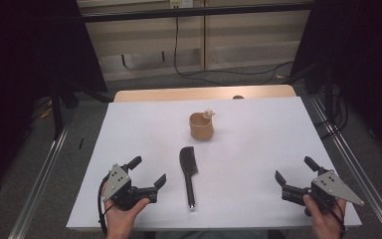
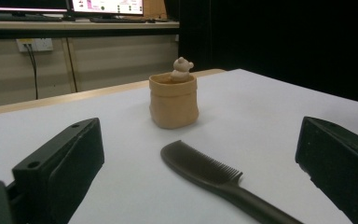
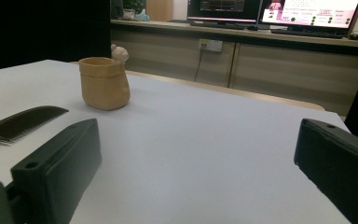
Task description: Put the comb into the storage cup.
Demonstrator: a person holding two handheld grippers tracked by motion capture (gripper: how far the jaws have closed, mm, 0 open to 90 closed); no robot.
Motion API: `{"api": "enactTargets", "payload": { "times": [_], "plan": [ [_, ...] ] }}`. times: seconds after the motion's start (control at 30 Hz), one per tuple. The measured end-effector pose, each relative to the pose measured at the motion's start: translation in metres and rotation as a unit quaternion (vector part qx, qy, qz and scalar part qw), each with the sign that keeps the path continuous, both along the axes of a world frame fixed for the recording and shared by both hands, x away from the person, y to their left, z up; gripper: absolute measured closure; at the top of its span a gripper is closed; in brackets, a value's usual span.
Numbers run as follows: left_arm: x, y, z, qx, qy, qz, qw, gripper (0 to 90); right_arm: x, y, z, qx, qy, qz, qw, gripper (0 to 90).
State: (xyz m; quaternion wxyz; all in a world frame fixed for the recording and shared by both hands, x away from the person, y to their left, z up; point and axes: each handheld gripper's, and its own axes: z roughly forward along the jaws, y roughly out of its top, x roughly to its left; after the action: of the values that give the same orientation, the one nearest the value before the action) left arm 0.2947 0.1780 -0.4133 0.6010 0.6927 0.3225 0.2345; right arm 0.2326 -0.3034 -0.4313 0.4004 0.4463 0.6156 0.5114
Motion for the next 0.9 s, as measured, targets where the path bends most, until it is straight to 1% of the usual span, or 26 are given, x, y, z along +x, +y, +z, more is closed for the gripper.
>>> {"api": "enactTargets", "payload": {
  "times": [0.03,0.1,0.2,0.23,0.33,0.4,0.47,0.53,0.57,0.63,0.67,0.7,0.73,0.77,0.8,0.83,0.87,0.9],
  "plan": [
    [0.000,0.000,0.000,0.000,0.000,0.000,1.0000,1.1,0.000,0.000,0.000,0.000,0.000,0.000,1.0000,0.0],
    [0.004,-0.007,-0.001,-0.003,-0.001,-0.005,1.0000,1.3,0.001,-0.001,0.000,0.000,0.001,-0.001,1.0000,0.1],
    [0.005,-0.010,-0.002,0.000,-0.004,-0.010,0.9999,2.0,0.002,-0.001,-0.001,0.002,0.004,0.000,1.0000,0.0],
    [0.007,-0.014,-0.002,0.001,0.002,-0.021,0.9998,2.7,0.002,0.000,-0.001,0.004,0.005,0.003,1.0000,0.0],
    [0.009,-0.021,0.002,-0.001,-0.009,-0.026,0.9996,2.7,0.002,0.000,-0.002,0.002,0.012,0.007,0.9999,0.0],
    [0.010,-0.023,0.003,-0.002,-0.010,-0.028,0.9996,2.7,0.002,0.001,-0.002,0.001,0.013,0.007,0.9999,0.0],
    [0.014,-0.030,0.004,-0.005,-0.016,-0.024,0.9996,2.6,0.002,0.001,-0.003,0.001,0.014,0.010,0.9999,0.0],
    [0.018,-0.035,0.005,-0.005,-0.015,-0.026,0.9995,2.7,0.002,0.001,-0.003,0.004,0.013,0.009,0.9999,0.0],
    [0.022,-0.039,0.005,0.002,-0.021,-0.022,0.9995,2.7,0.002,0.001,-0.003,0.004,0.014,0.009,0.9999,0.0],
    [0.025,-0.042,0.005,0.004,-0.021,-0.023,0.9995,3.0,0.003,0.001,-0.003,0.003,0.015,0.009,0.9999,0.0],
    [0.028,-0.047,0.007,-0.006,-0.024,-0.024,0.9994,5.3,0.003,0.001,-0.004,0.010,0.020,0.012,0.9997,0.1],
    [0.030,-0.049,0.007,-0.005,-0.025,-0.026,0.9993,5.3,0.002,0.002,-0.004,0.015,0.021,0.014,0.9996,0.0],
    [0.030,-0.049,0.007,-0.005,-0.025,-0.026,0.9993,5.3,0.002,0.002,-0.004,0.015,0.021,0.014,0.9996,0.0],
    [0.032,-0.055,0.007,-0.001,-0.025,-0.027,0.9993,5.3,0.002,0.002,-0.003,0.015,0.020,0.015,0.9996,0.0],
    [0.032,-0.055,0.007,-0.001,-0.025,-0.027,0.9993,5.3,0.002,0.002,-0.003,0.015,0.020,0.015,0.9996,0.0],
    [0.033,-0.058,0.007,0.003,-0.022,-0.032,0.9992,5.3,0.003,0.002,-0.004,0.014,0.017,0.015,0.9996,0.0],
    [0.033,-0.058,0.007,0.003,-0.022,-0.032,0.9992,5.3,0.003,0.002,-0.004,0.015,0.020,0.013,0.9996,0.0],
    [0.033,-0.061,0.007,-0.001,-0.020,-0.031,0.9993,5.8,0.003,0.001,-0.004,0.015,0.020,0.014,0.9996,0.0]
  ]
}}
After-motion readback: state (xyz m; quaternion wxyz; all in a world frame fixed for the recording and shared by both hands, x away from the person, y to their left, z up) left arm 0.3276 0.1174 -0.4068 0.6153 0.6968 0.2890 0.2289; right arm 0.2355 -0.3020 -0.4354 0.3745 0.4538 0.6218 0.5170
